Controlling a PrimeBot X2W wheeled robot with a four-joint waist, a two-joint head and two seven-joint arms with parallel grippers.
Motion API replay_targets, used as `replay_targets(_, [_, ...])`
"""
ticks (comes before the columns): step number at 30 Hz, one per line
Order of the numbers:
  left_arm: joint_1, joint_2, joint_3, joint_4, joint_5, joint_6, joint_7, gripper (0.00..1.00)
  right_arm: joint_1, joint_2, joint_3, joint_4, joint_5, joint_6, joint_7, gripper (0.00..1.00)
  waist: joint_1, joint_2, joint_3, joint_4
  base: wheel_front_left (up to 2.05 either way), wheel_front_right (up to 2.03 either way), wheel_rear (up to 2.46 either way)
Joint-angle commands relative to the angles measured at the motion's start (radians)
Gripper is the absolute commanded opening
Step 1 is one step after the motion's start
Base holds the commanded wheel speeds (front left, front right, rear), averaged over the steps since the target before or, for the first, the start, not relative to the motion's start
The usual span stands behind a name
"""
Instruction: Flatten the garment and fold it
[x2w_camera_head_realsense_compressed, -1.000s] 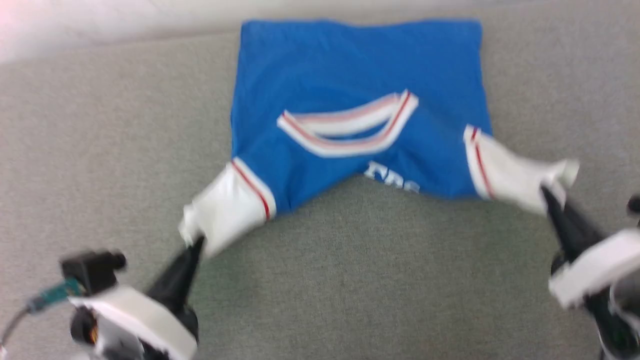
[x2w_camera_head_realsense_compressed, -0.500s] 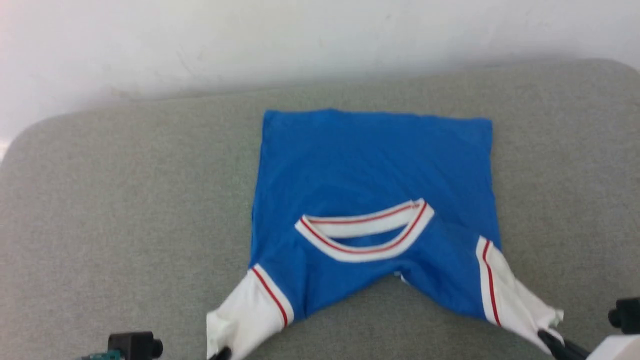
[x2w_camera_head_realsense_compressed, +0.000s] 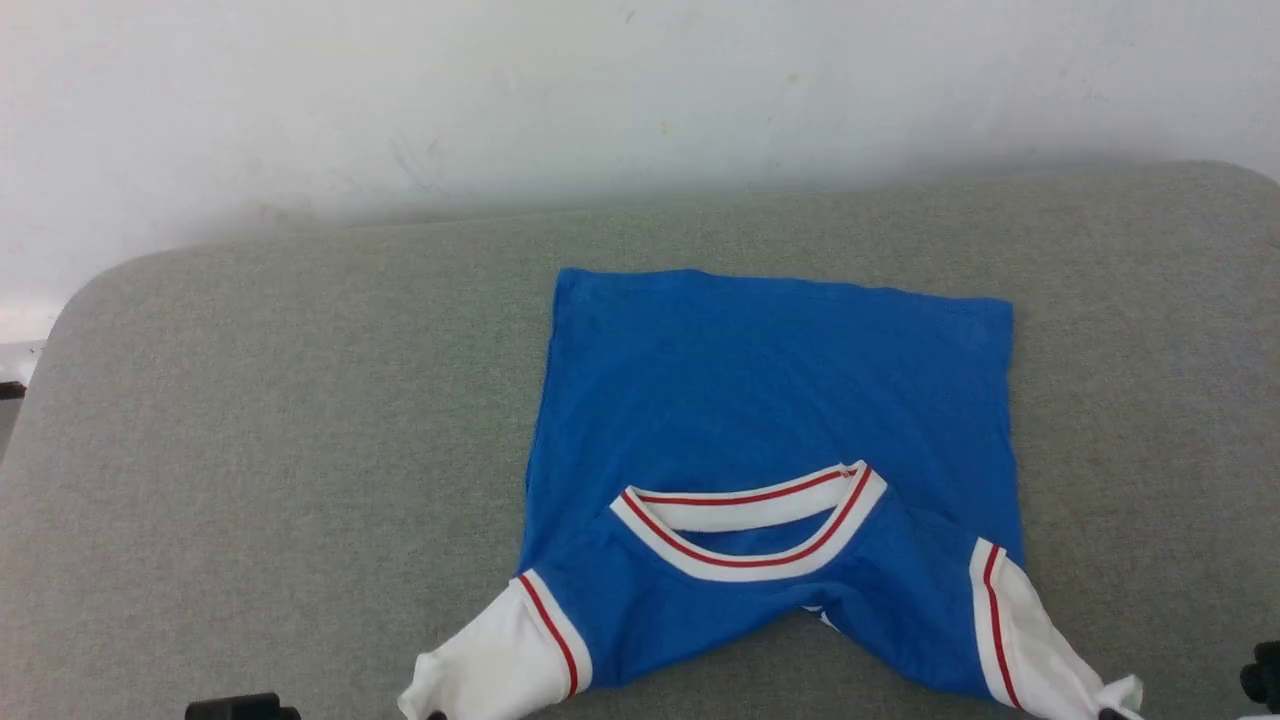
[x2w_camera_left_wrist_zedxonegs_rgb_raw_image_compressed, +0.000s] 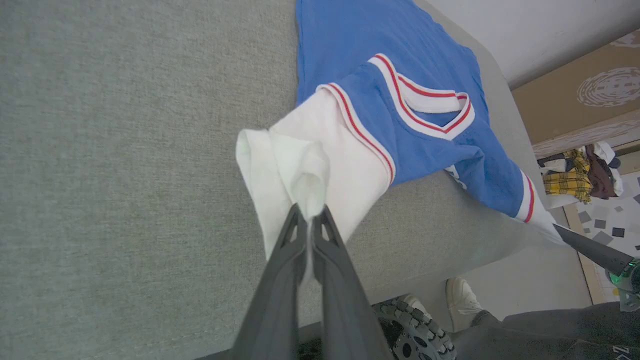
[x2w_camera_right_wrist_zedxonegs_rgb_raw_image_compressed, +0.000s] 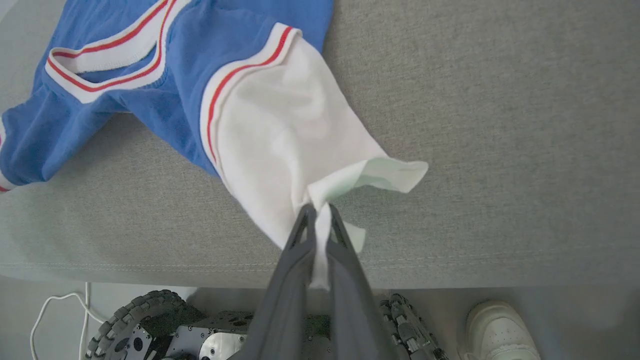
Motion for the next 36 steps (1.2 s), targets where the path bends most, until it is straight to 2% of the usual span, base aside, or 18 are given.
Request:
replay_targets(1, [0.002, 0.004, 0.012, -0.016, 0.021, 0.007, -0.024, 0.00, -0.009, 0.002, 0.001, -0.009, -0.026, -0.001, -0.030, 0.00, 0.0001, -0.0001, 0.006, 0.006, 0.00, 0.00, 0.00])
replay_targets(7, [-0.054, -0.017, 0.004, -0.029, 0.068, -0.003, -0.070, 0.00, -0.078, -0.025, 0.072, 0.048, -0.116, -0.001, -0.114, 0.00, 0.0001, -0.0001, 0.024, 0.015, 0.00, 0.00, 0.00])
replay_targets(14, [-0.138, -0.037, -0.026, -0.015, 0.102, -0.021, -0.075, 0.00, -0.184, -0.030, 0.173, 0.240, -0.143, -0.001, -0.176, 0.00, 0.0001, -0.0001, 0.041, 0.029, 0.00, 0.00, 0.00])
replay_targets(20, [-0.173, -0.043, -0.038, 0.006, 0.120, -0.022, -0.075, 0.00, -0.243, -0.014, 0.205, 0.397, -0.132, -0.001, -0.239, 0.02, 0.0001, -0.0001, 0.056, 0.029, 0.00, 0.00, 0.00])
replay_targets(21, [-0.175, -0.044, -0.039, 0.009, 0.123, -0.022, -0.078, 0.00, -0.253, -0.013, 0.204, 0.417, -0.130, -0.001, -0.253, 0.07, 0.0001, -0.0001, 0.058, 0.026, 0.00, 0.00, 0.00])
replay_targets(22, [-0.176, -0.047, -0.040, 0.011, 0.123, -0.022, -0.081, 0.00, -0.262, -0.011, 0.201, 0.433, -0.130, -0.001, -0.269, 0.18, 0.0001, -0.0001, 0.061, 0.023, 0.00, 0.00, 0.00])
replay_targets(23, [-0.177, -0.049, -0.040, 0.013, 0.123, -0.023, -0.085, 0.00, -0.269, -0.011, 0.197, 0.446, -0.130, -0.001, -0.287, 0.33, 0.0001, -0.0001, 0.064, 0.020, 0.00, 0.00, 0.00])
replay_targets(24, [-0.178, -0.051, -0.039, 0.014, 0.123, -0.023, -0.088, 0.00, -0.275, -0.010, 0.192, 0.454, -0.128, -0.001, -0.302, 0.54, 0.0001, -0.0001, 0.066, 0.016, 0.00, 0.00, 0.00])
replay_targets(25, [-0.178, -0.053, -0.039, 0.016, 0.124, -0.023, -0.092, 0.00, -0.279, -0.008, 0.185, 0.457, -0.121, -0.001, -0.316, 1.00, 0.0001, -0.0001, 0.069, 0.013, 0.00, 0.00, 0.00])
replay_targets(32, [-0.174, -0.060, -0.037, 0.013, 0.125, -0.028, -0.115, 0.00, -0.259, -0.037, 0.103, 0.320, -0.047, -0.001, -0.292, 1.00, 0.0001, -0.0001, 0.097, 0.003, 0.00, 0.00, 0.00])
replay_targets(36, [-0.185, -0.059, -0.032, 0.002, 0.130, -0.033, -0.126, 0.00, -0.258, -0.068, -0.001, 0.110, -0.025, -0.001, -0.236, 1.00, 0.0001, -0.0001, 0.135, 0.003, 0.00, 0.00, 0.00])
